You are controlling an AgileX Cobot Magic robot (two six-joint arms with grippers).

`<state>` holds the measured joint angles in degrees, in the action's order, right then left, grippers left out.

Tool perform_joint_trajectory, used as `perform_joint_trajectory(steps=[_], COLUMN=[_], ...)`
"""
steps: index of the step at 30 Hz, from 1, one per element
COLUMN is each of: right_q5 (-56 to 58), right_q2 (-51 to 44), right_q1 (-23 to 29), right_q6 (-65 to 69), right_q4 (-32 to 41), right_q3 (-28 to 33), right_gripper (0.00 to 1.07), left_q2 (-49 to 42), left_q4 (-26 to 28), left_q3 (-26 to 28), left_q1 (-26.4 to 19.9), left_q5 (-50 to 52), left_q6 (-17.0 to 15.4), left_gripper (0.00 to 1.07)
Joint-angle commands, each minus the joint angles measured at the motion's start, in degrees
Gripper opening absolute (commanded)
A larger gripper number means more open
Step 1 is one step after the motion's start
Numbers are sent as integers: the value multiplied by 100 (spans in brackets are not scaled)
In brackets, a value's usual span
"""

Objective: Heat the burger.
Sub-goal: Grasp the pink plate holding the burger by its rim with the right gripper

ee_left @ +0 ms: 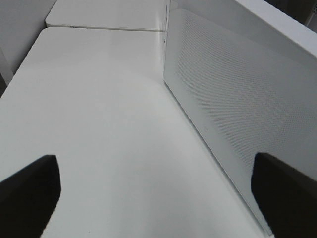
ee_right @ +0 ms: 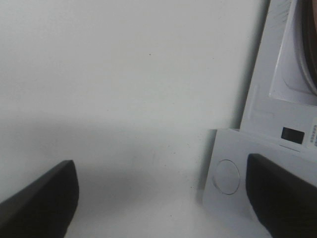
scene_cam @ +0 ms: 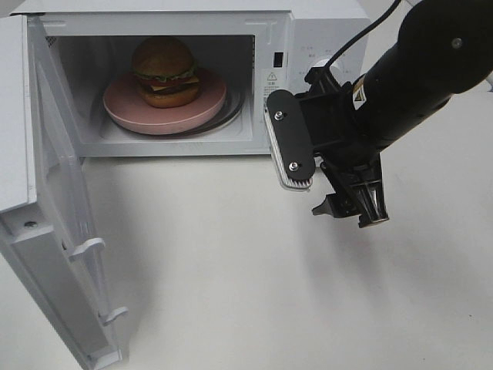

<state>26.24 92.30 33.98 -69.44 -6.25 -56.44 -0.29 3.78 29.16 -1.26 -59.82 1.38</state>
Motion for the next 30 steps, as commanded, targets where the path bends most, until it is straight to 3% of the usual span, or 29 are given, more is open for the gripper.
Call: perform_joint_trajectory(steps=[1, 7, 13, 30], right_q5=[-80, -298, -344, -573], right_q2=[-23, -23, 258, 1387], right_q1=[11, 218, 338, 539], right_q6=[264, 625, 1404, 1438], right_q4=[-218, -756, -1409, -1450], right_q3=[-23, -57, -504, -1770], right_gripper=[89, 87, 85, 81], left_q2=[-120, -120, -120, -120], left_q4=[46, 46, 46, 46], left_q3=[-29, -29, -29, -29], left_q1=[-11, -11, -11, -11], left_q5=[40, 40, 40, 40], left_q6=[-17, -17, -17, -17], left_gripper=[100, 100, 100, 100])
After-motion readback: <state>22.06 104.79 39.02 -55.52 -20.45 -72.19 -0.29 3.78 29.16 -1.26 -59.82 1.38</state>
